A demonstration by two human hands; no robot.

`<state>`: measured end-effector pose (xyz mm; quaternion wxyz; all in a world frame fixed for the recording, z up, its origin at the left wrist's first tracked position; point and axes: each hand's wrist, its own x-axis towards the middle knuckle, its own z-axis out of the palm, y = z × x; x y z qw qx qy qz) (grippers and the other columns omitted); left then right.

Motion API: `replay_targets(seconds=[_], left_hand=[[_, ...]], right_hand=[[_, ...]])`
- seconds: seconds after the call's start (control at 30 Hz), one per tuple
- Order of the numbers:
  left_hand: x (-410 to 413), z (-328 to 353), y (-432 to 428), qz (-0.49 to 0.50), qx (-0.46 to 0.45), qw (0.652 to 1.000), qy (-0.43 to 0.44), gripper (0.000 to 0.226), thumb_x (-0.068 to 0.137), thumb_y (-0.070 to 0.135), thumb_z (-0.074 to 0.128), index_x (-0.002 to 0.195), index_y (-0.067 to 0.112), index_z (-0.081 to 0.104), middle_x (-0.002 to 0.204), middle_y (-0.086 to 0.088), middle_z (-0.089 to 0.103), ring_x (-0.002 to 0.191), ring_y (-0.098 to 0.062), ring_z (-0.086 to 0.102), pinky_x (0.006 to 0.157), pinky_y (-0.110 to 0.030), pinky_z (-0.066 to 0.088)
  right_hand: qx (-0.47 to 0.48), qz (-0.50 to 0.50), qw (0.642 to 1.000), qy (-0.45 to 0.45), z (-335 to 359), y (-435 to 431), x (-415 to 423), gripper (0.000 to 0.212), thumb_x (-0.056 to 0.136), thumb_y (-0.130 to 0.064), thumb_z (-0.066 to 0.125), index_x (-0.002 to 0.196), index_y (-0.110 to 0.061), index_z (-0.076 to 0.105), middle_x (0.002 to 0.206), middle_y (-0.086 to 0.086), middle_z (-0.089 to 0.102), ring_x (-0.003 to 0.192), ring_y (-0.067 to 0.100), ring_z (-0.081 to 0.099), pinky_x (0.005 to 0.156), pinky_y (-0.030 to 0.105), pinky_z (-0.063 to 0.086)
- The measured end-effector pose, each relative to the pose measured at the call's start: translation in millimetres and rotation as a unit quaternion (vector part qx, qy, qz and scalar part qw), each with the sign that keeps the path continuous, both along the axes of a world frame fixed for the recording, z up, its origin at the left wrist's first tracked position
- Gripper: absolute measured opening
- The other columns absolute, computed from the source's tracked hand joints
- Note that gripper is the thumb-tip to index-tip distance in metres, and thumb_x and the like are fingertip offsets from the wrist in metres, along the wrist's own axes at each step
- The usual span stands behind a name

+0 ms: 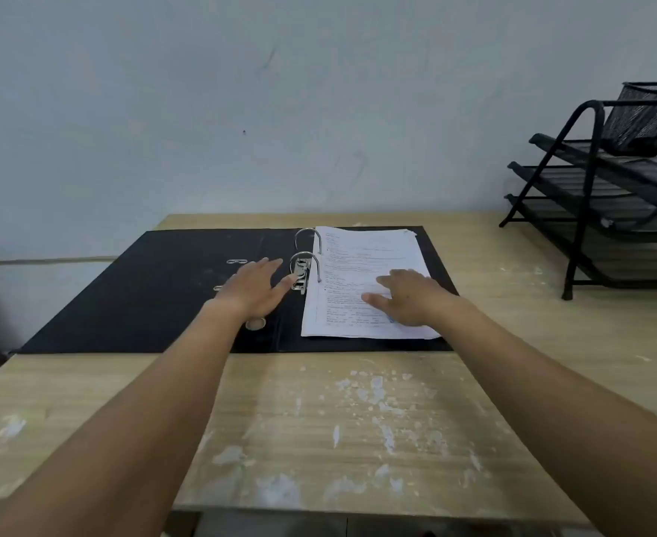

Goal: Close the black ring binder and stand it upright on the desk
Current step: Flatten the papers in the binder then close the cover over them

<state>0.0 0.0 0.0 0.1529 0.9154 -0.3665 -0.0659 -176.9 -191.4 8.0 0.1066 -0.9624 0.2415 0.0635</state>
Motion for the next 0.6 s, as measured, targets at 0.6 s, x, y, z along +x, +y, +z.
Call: replay_targets(seconds=[0.6], left_hand=[[7, -42, -28, -0.009, 0.03, 0.998, -0.059, 0.052, 0.102, 0.039, 0.02, 0.152, 0.026, 0.017, 0.162, -0.006, 0.01, 0.149, -0.025, 0.001, 0.119, -0.048, 0.0]], right_hand=[[-0.049, -0.026, 0.997, -0.057, -56, -14, -11, 0.074, 0.089, -0.071, 0.013, 0.154, -0.035, 0.006, 0.164, -0.003, -0.004, 0.149, 0.028, -0.013, 0.116, 0.057, -0.01]])
